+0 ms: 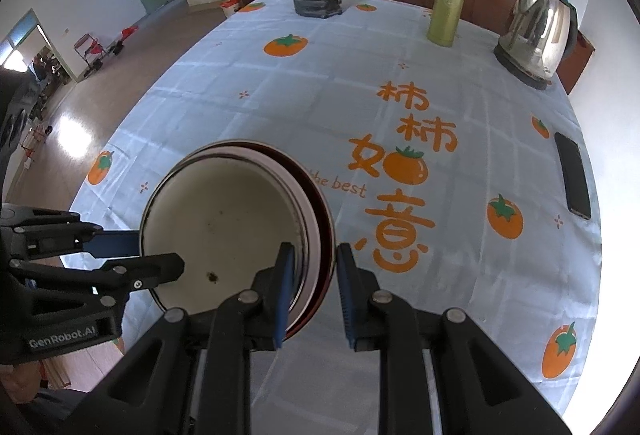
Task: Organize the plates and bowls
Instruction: 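Lift the nested bowl stack with both grippers over the floral plate stack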
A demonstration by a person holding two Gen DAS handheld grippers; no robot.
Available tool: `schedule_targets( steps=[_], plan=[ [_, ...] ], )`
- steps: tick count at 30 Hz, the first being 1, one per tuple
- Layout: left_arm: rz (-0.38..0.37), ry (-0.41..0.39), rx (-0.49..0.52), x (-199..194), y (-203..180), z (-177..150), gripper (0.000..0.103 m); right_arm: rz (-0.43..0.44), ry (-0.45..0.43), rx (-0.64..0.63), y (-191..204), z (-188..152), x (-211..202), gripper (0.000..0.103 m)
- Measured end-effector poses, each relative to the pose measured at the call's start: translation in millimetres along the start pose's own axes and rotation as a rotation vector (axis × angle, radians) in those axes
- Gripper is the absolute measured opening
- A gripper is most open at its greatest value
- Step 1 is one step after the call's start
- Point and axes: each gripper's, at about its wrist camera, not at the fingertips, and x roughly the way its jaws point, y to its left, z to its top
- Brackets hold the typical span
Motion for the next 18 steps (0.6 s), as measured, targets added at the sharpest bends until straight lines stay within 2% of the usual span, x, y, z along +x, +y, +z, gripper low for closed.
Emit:
schedule_targets(
  steps=[18],
  plan=[
    [0.022, -0.010, -0.055, -2.1, 29.9, -3.2, 0.032, 0.022, 0.001, -0.039, 24.9, 10.3, 10.3, 0.021]
  ],
)
